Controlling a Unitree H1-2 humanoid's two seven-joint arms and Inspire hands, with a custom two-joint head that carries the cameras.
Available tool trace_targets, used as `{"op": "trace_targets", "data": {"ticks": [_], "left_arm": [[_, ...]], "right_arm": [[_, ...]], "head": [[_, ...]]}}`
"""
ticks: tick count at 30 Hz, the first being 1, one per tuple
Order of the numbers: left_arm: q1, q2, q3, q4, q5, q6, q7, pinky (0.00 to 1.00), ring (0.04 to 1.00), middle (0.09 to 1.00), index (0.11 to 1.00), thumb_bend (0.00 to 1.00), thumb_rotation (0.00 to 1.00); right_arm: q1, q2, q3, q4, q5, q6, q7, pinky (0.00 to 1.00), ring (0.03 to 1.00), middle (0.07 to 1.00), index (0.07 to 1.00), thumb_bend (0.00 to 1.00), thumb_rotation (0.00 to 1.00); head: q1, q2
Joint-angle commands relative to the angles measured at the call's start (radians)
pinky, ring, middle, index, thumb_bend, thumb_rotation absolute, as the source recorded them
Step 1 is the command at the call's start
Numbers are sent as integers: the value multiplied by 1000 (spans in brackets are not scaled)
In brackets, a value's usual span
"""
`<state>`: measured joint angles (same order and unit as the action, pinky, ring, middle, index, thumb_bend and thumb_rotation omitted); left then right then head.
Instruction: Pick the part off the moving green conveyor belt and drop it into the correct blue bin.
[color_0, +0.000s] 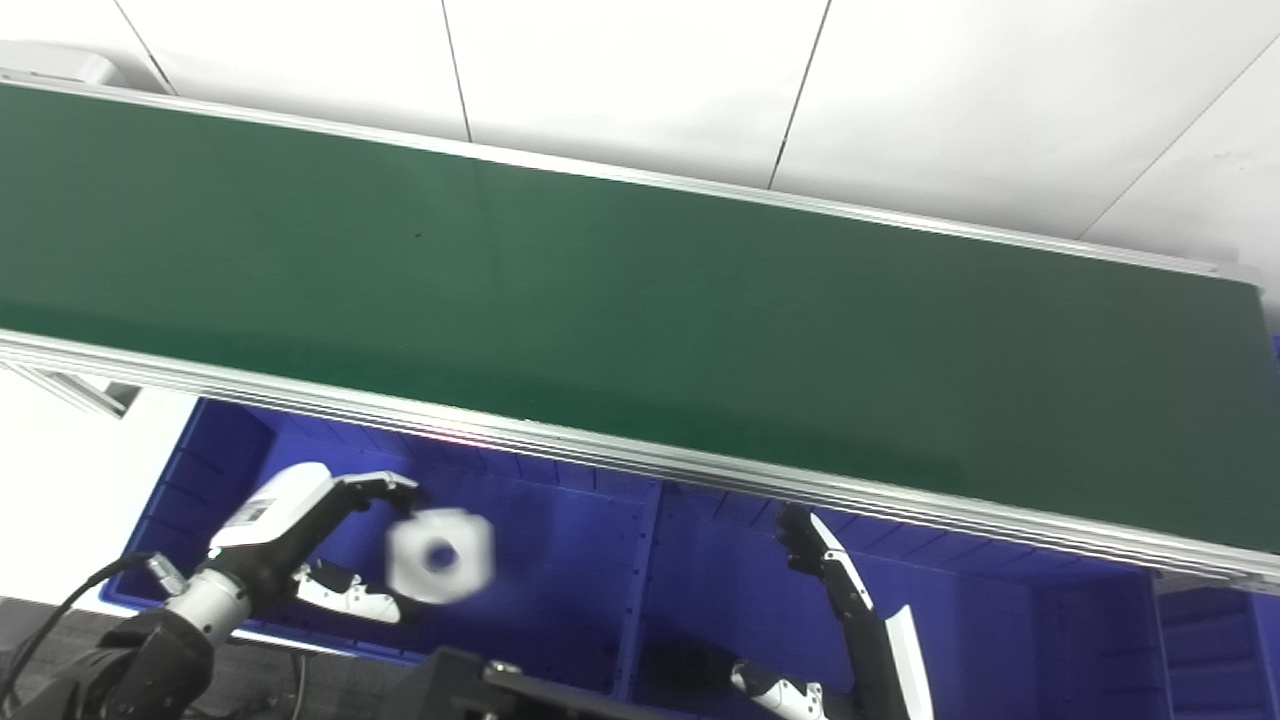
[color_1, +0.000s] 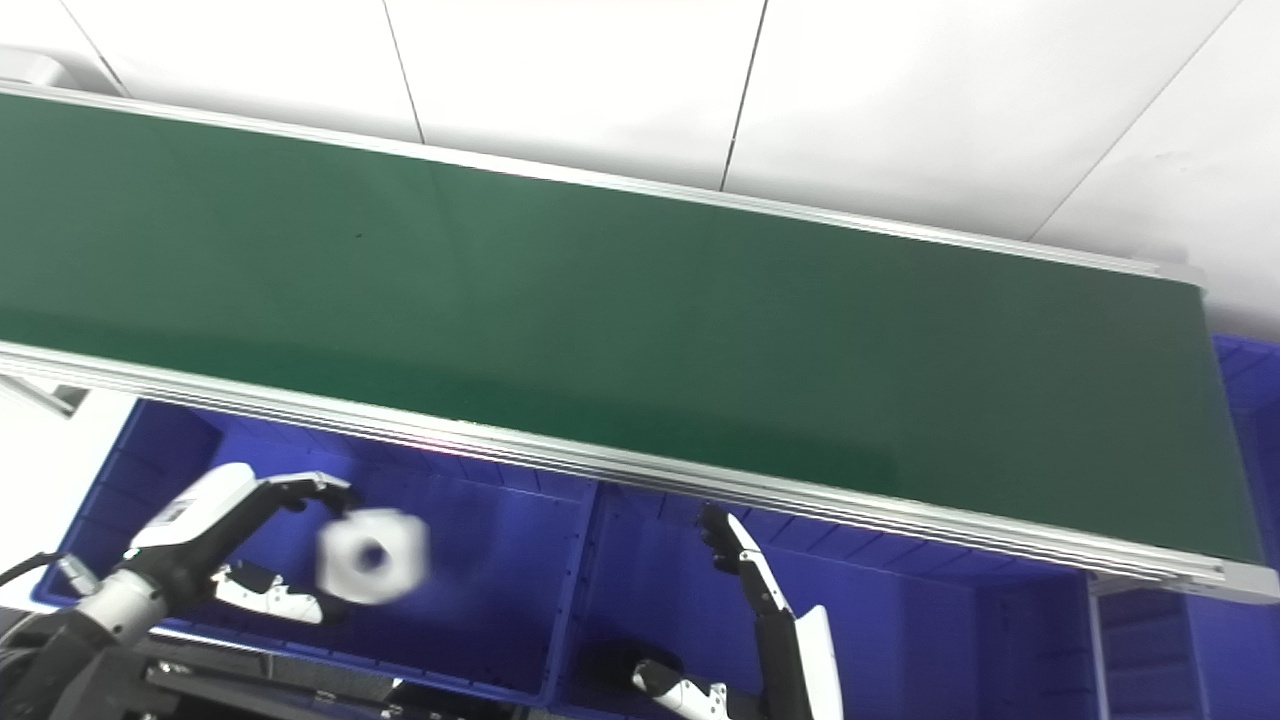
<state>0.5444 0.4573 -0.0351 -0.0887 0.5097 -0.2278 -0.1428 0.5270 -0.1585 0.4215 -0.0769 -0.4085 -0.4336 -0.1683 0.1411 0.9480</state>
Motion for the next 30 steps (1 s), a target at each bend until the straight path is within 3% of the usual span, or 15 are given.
{"op": "trace_targets", "data": {"ticks": [1,6,9,14,18,22,26,30], "left_arm": [[8,3,8,-30,-37,-8,8,902,973,999,999,746,729],[28,-20,-1,-77,-159,-70,2,935,990,1000,1000,777,684],[37,-31,-15,-99,-221,-130,-1,898,959,989,993,861,654],[36,-56,-58,-110,-321,-231,4,843,905,936,938,914,628],[35,-66,-125,-145,-403,-242,-5,831,889,913,909,886,571],[29,-70,-164,-154,-413,-242,7,826,883,906,909,884,561],[30,-87,-185,-158,-431,-242,8,880,896,904,913,868,568],[24,-98,-205,-150,-424,-242,15,856,889,904,912,870,585]], "right_arm": [[10,9,-3,-32,-6,-35,-3,780,832,859,892,831,698],[9,10,1,-31,-5,-35,-2,779,832,861,895,826,698],[12,18,-2,-31,-6,-33,5,788,836,863,892,836,698],[11,28,5,-16,-21,-35,-4,771,822,860,893,844,698],[10,41,18,-2,-32,-35,-15,761,820,859,895,855,673],[21,62,20,3,-56,-32,-21,761,825,864,901,866,678],[21,78,33,9,-78,-35,-44,775,837,873,906,837,639],[23,96,34,10,-97,-31,-54,783,844,881,914,827,623]], "head": [[0,-1],[-19,1],[-47,0],[-122,-11],[-239,-28],[-336,-41],[-380,-41],[-441,-43]]}}
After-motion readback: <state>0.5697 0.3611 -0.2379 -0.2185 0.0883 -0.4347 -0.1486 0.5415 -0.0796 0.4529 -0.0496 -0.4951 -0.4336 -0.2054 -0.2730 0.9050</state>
